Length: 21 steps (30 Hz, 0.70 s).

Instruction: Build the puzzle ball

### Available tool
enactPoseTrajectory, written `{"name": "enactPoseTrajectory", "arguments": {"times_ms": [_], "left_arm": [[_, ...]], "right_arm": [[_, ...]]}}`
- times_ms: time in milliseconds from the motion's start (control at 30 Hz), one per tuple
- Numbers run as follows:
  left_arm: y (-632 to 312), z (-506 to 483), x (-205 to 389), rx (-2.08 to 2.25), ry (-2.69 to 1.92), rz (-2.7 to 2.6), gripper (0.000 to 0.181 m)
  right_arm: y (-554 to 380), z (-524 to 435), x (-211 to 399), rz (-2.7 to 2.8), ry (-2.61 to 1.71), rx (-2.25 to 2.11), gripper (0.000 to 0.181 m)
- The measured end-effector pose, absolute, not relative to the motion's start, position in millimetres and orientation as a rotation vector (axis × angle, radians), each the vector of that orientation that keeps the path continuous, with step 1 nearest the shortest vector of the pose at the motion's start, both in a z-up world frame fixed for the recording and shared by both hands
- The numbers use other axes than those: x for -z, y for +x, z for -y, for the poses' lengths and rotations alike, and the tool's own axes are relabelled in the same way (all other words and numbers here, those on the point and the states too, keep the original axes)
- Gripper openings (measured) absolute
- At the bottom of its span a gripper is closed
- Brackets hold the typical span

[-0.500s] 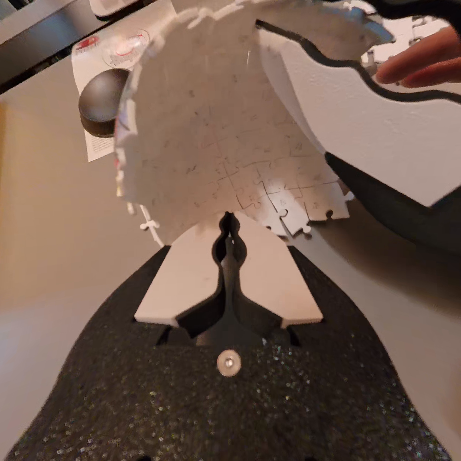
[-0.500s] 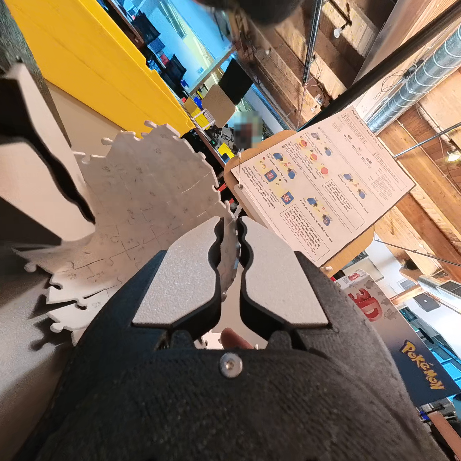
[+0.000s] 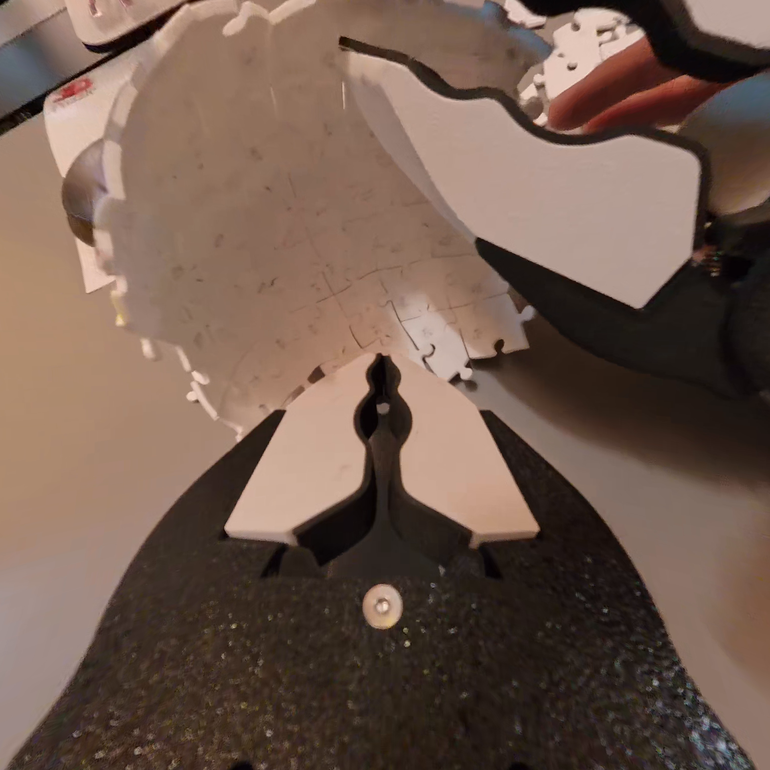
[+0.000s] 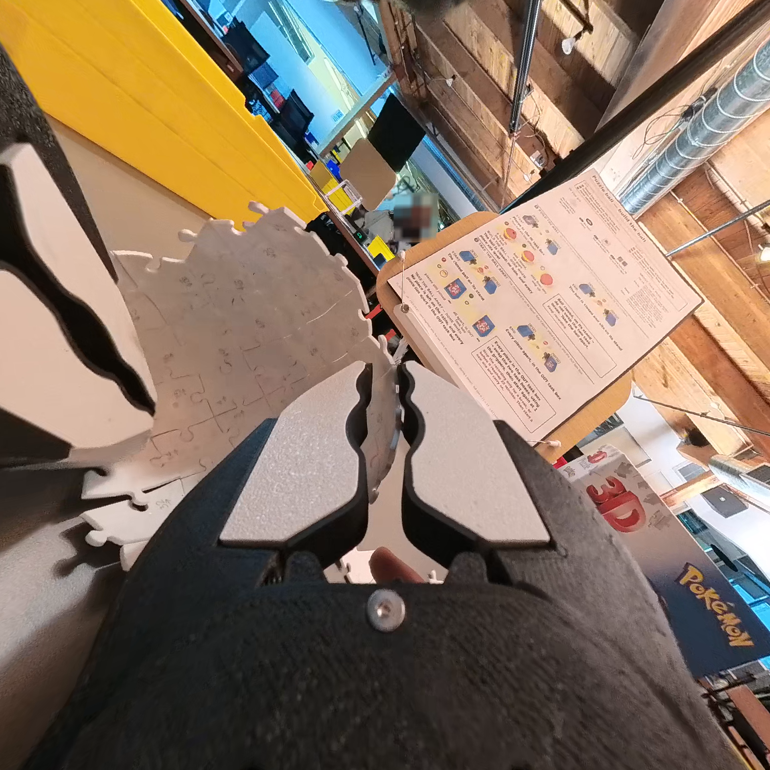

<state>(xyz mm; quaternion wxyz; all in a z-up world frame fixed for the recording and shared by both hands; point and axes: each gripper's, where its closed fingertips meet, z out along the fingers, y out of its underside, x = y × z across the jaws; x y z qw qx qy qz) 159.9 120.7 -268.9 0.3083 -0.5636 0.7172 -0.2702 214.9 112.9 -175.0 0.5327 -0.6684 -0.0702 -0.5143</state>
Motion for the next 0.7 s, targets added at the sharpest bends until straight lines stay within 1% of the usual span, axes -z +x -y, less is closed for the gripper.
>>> {"name": "enactPoseTrajectory", "arguments": {"times_ms": [300, 700], "left_arm": [[166.8, -112.9, 280.8, 0.664, -1.472, -1.976, 0.000], [171.8, -110.9, 282.0, 0.649, -1.457, -1.991, 0.000]], "right_arm": [[216.0, -111.0, 176.2, 0.144, -1.597, 1.212, 0.012], [216.8, -109.9, 177.0, 0.121, -1.599, 1.193, 0.012]]}}
